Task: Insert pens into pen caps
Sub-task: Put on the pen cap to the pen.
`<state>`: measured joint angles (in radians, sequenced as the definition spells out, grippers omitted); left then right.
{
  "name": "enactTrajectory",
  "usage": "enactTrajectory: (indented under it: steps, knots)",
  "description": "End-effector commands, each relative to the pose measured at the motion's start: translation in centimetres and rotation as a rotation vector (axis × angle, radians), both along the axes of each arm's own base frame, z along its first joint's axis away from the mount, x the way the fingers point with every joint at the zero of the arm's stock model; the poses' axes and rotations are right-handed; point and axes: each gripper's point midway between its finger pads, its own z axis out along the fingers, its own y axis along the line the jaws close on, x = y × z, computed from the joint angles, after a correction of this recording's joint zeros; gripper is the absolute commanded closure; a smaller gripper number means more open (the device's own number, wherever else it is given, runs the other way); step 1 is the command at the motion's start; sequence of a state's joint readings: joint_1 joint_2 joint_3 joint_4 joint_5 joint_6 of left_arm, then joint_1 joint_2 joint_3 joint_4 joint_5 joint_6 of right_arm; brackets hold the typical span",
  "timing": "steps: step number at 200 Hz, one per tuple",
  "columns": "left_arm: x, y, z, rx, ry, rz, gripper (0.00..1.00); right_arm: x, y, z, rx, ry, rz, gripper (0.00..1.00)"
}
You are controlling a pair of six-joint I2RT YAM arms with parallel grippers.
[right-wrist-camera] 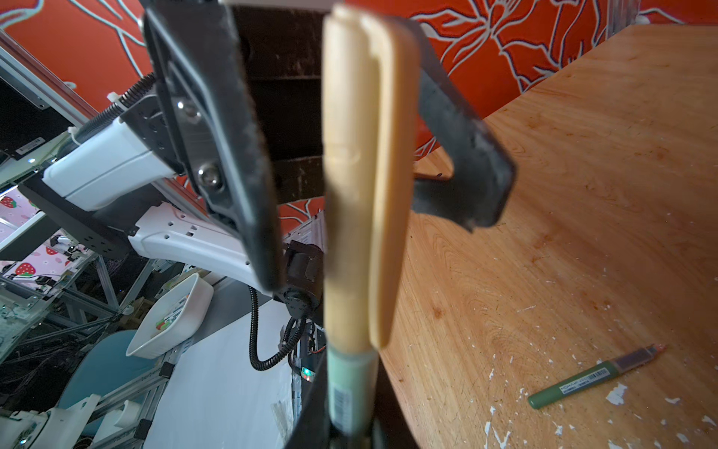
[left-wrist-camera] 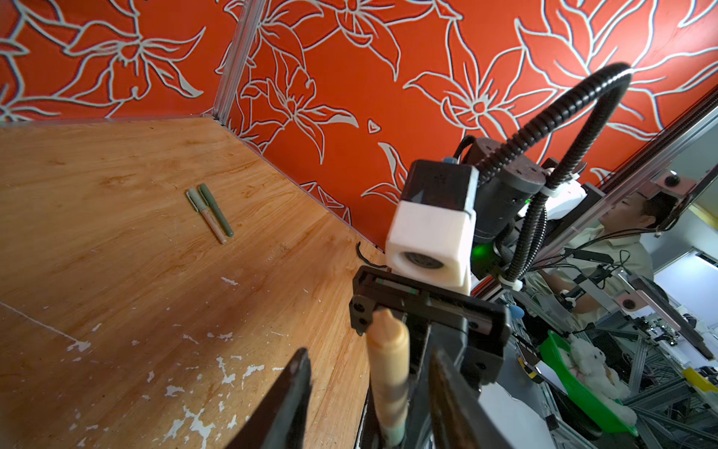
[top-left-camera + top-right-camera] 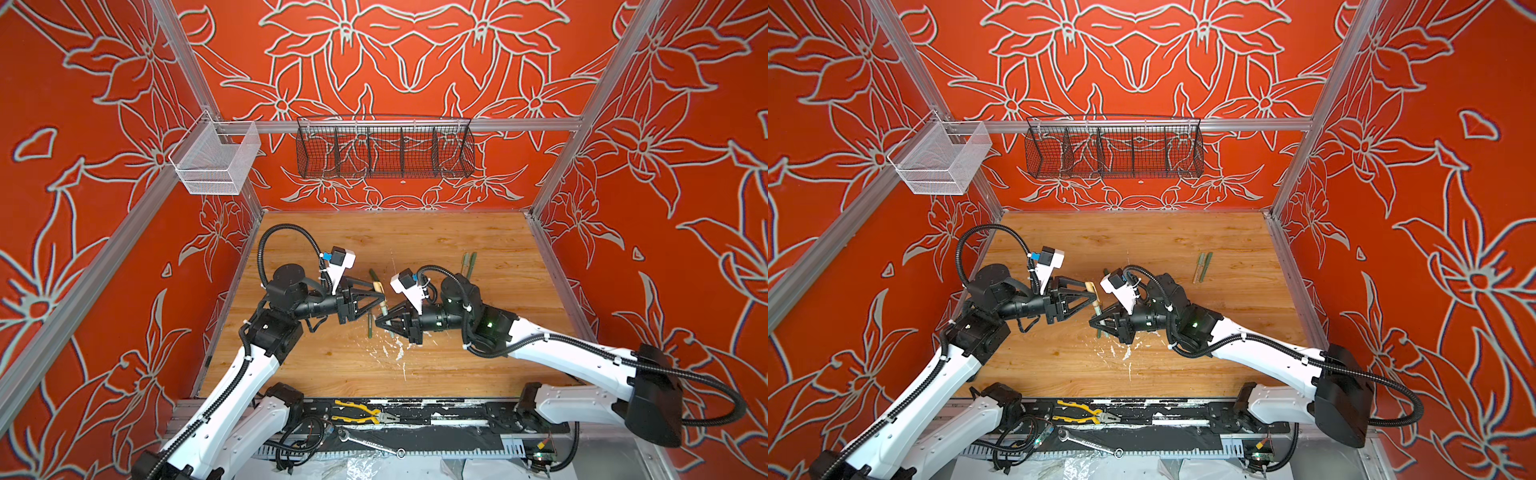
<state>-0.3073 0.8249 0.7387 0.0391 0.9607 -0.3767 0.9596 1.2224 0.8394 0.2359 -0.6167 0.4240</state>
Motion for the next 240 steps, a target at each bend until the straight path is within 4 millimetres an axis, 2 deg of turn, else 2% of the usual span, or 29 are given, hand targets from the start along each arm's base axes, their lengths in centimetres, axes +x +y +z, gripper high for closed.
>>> enactTrajectory:
  steps: [1, 16, 35, 94, 135, 182, 240]
  knots:
    - [-0.1, -0.1, 1.4, -0.016, -0.045, -0.019, 0.67, -0.9, -0.2, 0.9, 0.033, -0.004, 0.038, 1.00]
    - [-0.2, -0.2, 1.3, -0.018, -0.039, -0.034, 0.78, -0.8, -0.4, 0.9, 0.033, -0.014, 0.028, 1.00]
    - [-0.3, -0.4, 1.2, -0.024, -0.024, -0.061, 1.00, -0.5, -0.6, 1.4, 0.042, -0.031, 0.002, 1.00]
    - [-1.7, -0.8, 1.5, -0.043, -0.007, -0.148, 1.00, 1.5, -1.8, 4.1, 0.074, -0.140, -0.139, 1.00]
    - [-3.3, -1.4, 0.8, -0.017, 0.017, -0.204, 1.00, 2.3, -1.5, 6.6, 0.102, -0.151, -0.169, 1.00]
    - [-5.3, -2.3, 0.0, 0.028, 0.024, -0.277, 1.00, 2.1, -1.2, 8.2, 0.112, -0.148, -0.150, 1.00]
    - [-6.2, -2.6, -0.6, 0.056, 0.051, -0.319, 1.00, 2.0, -2.9, 11.8, 0.212, -0.258, -0.204, 1.00]
